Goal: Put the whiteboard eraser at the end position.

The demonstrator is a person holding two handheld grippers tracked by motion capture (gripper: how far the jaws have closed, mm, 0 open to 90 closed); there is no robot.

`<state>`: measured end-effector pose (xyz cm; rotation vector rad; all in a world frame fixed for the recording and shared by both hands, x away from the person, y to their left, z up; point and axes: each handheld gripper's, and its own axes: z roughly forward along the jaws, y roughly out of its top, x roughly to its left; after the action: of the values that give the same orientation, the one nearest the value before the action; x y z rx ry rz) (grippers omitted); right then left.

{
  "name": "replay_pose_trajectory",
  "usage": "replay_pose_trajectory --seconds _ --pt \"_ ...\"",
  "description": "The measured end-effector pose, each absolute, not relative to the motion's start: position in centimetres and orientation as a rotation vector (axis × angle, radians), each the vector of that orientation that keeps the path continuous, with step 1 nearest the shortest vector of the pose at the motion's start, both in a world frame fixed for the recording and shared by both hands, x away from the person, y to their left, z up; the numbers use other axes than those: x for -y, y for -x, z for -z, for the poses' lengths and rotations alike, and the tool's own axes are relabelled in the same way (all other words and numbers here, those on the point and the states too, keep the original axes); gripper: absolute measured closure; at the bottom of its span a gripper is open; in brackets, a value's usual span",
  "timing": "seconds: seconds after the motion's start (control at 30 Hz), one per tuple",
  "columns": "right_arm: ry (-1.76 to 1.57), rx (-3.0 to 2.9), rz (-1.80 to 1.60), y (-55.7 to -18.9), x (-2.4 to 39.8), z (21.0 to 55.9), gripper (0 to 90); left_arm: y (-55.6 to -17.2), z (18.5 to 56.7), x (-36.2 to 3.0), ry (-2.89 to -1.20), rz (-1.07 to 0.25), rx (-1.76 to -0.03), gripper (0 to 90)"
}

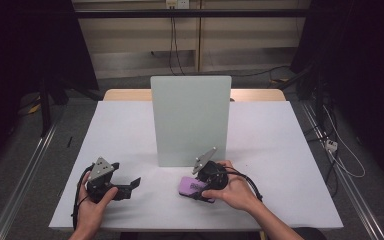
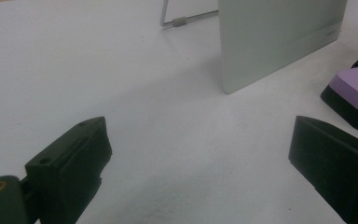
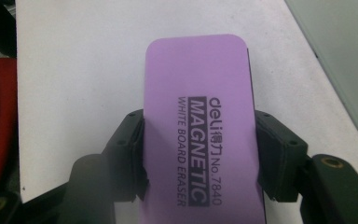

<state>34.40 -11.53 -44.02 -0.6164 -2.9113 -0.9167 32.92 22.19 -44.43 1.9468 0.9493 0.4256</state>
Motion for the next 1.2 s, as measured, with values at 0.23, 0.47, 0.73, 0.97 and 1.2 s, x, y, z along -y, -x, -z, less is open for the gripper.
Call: replay_pose_trajectory --seconds 0.23,0.47,0.73,0.97,1.2 --pt "0.602 2.893 0.964 -34.48 11.83 44.29 41.5 -32.97 44.43 -22.15 -1.943 -0.424 -0.952 5.0" --pt "0.622 2.888 0.970 -34.47 11.88 44.45 35.8 -33.07 44.44 -22.09 -1.952 -0.423 -0.943 5.0" --pt "0.674 2.882 1.032 -34.59 12.02 44.36 20.2 -33.04 44.42 -22.16 -1.942 -0.422 -0.951 5.0" --pt "0.705 2.895 1.082 -34.58 12.21 44.21 11.2 -33.06 44.43 -22.13 -1.944 -0.423 -0.950 5.0" --pt "0.716 2.895 1.102 -34.58 12.30 44.17 8.9 -33.05 44.44 -22.13 -1.942 -0.422 -0.952 5.0"
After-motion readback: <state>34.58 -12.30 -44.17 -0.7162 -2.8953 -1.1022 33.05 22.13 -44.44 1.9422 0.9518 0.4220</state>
